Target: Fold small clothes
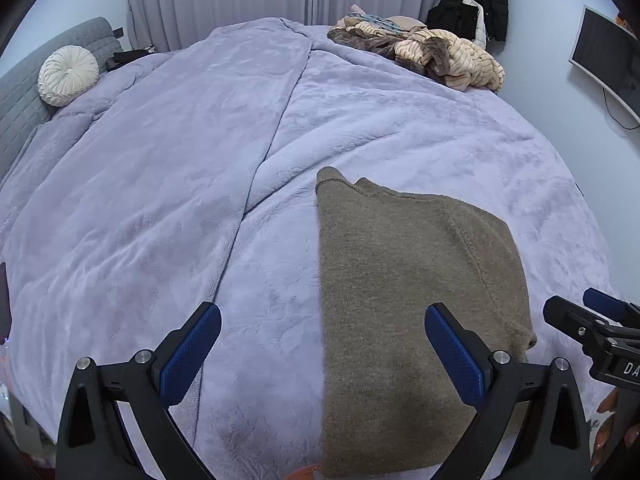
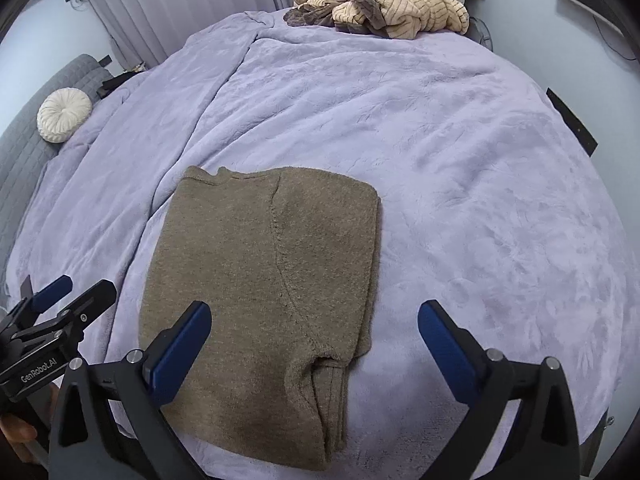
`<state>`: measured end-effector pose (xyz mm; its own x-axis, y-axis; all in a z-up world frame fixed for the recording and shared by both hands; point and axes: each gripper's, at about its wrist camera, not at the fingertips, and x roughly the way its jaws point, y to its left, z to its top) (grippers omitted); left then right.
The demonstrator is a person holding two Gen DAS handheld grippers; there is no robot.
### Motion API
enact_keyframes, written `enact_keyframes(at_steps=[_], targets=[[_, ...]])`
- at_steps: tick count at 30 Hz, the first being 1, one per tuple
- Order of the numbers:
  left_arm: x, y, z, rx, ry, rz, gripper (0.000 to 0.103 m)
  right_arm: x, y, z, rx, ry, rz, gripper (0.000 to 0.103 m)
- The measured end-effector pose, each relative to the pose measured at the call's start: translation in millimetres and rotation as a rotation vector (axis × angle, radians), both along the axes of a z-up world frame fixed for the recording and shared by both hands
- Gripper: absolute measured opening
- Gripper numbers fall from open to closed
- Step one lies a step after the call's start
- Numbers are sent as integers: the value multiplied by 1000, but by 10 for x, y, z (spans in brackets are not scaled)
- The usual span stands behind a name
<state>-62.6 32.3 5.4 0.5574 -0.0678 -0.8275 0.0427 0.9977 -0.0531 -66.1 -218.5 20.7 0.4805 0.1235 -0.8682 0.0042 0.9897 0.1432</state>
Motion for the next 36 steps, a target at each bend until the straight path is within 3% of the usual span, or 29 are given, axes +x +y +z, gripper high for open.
enact_keyframes(at_steps=[8,23,36], targets=[[3,0,-5,27,0,26,102,-46,54,99,-39,-24,-12,103],[-55,-40,-18,50,5,18,102,-80,139,5,-87,-3,-9,103],[-54,-86,-38,57,4,20,102,-91,117,-13,-79,6,-19,103]])
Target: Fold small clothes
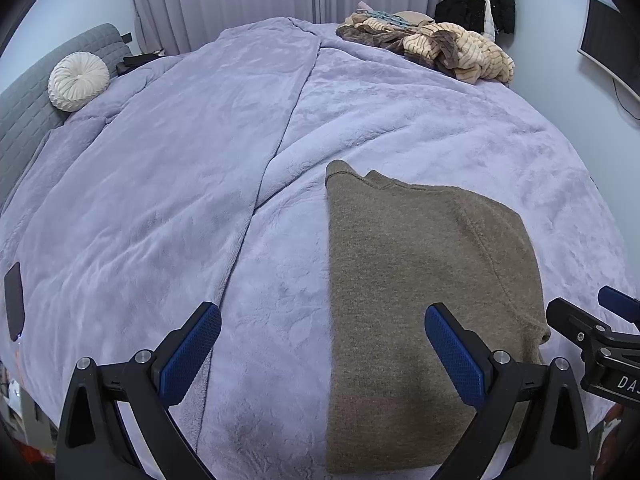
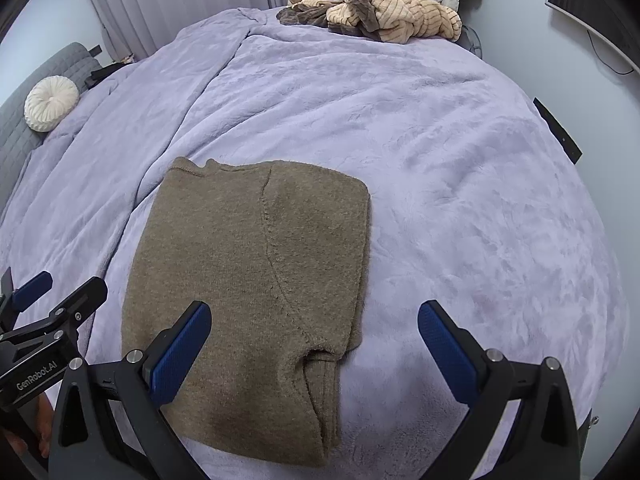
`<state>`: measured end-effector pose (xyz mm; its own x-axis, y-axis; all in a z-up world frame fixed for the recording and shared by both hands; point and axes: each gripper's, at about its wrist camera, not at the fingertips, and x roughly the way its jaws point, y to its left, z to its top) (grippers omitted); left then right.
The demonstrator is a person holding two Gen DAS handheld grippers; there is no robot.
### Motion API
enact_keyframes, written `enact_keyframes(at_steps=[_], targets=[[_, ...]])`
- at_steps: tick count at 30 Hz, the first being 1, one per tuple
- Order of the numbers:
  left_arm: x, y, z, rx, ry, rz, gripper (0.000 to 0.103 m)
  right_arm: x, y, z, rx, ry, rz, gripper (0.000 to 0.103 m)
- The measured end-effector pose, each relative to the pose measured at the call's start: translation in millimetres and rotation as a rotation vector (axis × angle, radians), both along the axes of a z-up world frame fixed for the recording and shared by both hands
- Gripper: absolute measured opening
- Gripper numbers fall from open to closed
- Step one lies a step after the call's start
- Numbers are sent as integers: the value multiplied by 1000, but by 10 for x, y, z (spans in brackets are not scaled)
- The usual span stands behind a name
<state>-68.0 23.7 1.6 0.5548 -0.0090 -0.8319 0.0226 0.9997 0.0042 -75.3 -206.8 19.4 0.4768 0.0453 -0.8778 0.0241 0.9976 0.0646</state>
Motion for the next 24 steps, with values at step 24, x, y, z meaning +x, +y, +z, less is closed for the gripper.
enact_keyframes(at_steps=[24], targets=[[-37,-29,19,11,-4,3,102,-8,29,10,2,-5,3,103]])
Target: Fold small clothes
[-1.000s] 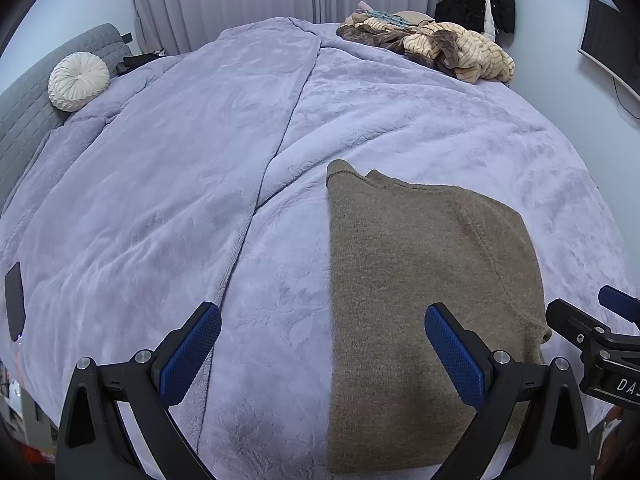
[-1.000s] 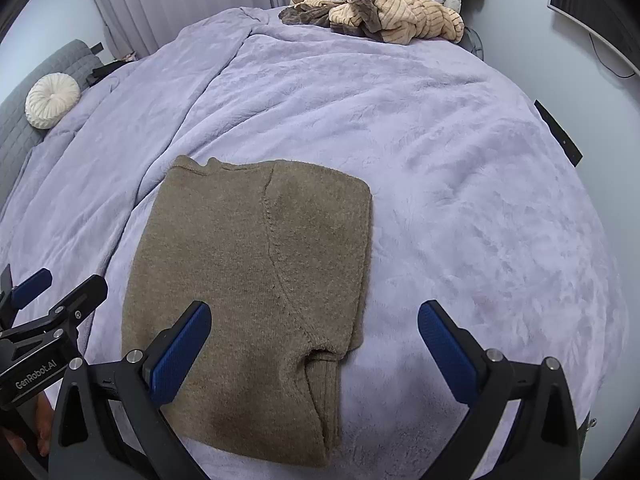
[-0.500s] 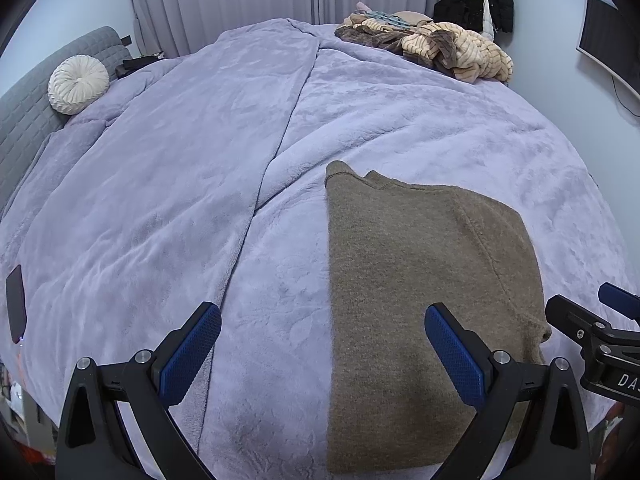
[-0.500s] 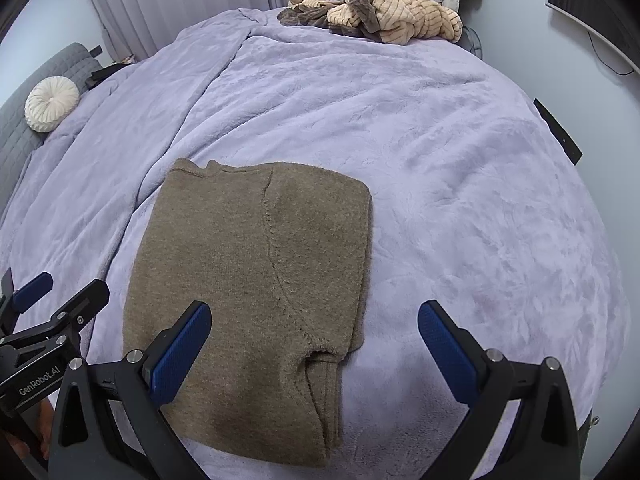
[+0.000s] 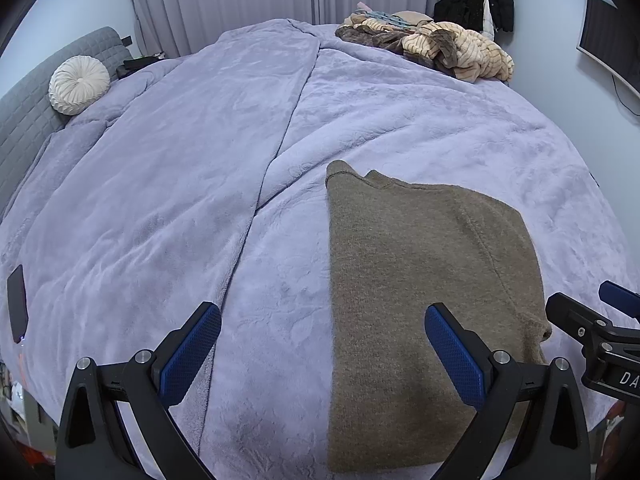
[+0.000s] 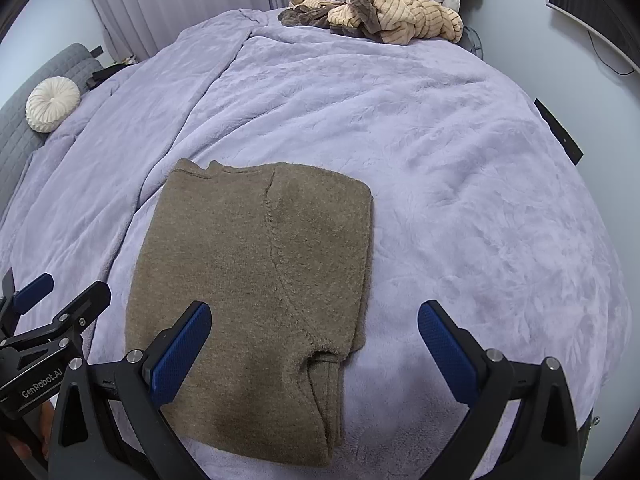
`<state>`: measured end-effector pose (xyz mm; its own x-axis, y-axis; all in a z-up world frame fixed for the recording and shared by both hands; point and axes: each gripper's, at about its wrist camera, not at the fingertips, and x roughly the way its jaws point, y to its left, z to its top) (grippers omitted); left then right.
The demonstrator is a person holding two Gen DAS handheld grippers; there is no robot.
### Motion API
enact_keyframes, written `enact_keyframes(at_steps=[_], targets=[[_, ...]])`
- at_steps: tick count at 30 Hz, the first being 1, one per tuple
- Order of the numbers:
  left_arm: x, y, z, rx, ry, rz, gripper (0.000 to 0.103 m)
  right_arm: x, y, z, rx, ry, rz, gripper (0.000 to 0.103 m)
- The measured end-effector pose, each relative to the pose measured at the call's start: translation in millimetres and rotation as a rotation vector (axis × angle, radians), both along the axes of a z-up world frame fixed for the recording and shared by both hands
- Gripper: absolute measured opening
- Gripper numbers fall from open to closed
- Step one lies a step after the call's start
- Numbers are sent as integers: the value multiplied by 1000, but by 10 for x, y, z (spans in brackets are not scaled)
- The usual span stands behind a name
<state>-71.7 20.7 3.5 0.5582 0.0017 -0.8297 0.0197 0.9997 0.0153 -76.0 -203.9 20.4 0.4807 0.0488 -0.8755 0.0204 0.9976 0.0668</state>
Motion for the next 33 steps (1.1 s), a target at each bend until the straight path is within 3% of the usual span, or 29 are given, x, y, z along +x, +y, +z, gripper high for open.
enact_keyframes(at_steps=[33], targets=[[-10,1,7,2,-2,-4,102,-19,40,12,5,0,-1,103]])
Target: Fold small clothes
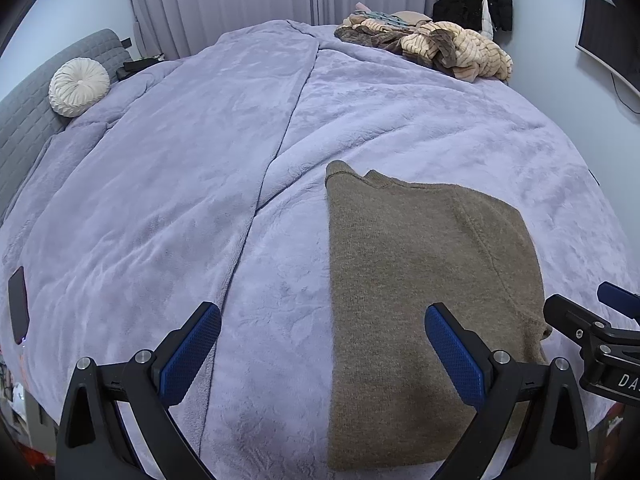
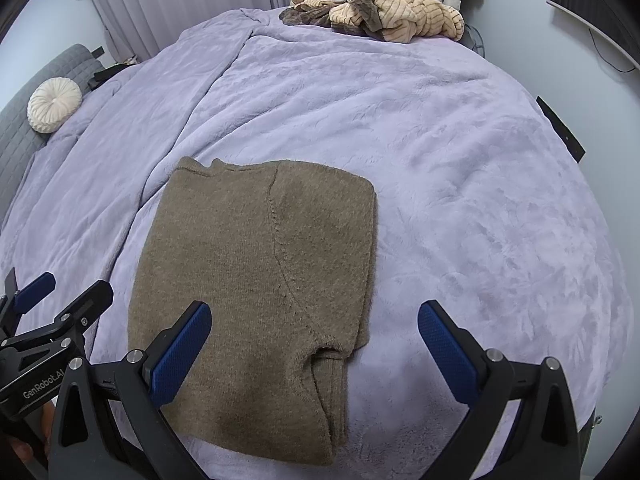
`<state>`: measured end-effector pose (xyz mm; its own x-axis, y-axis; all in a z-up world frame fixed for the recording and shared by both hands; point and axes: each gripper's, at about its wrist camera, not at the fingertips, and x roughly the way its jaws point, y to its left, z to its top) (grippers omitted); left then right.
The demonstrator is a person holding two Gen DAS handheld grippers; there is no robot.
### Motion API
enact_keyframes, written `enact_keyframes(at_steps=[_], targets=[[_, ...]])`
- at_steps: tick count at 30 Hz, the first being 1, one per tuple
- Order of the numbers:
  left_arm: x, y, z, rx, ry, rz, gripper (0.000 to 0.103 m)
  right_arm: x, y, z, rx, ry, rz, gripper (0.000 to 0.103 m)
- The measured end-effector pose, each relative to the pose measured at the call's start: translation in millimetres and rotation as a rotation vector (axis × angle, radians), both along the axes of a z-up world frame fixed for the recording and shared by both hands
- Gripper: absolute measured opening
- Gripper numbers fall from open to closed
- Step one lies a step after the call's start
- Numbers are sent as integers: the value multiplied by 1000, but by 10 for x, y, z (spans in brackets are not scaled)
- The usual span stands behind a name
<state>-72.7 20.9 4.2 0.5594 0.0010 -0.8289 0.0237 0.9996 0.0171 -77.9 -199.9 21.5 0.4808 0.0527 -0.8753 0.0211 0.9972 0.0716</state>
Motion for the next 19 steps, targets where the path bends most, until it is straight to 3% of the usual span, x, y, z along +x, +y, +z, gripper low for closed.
enact_keyframes(at_steps=[19], targets=[[-10,-1,-29,-13,-7,-12,102,-11,-2,-68,-2,10,3,103]])
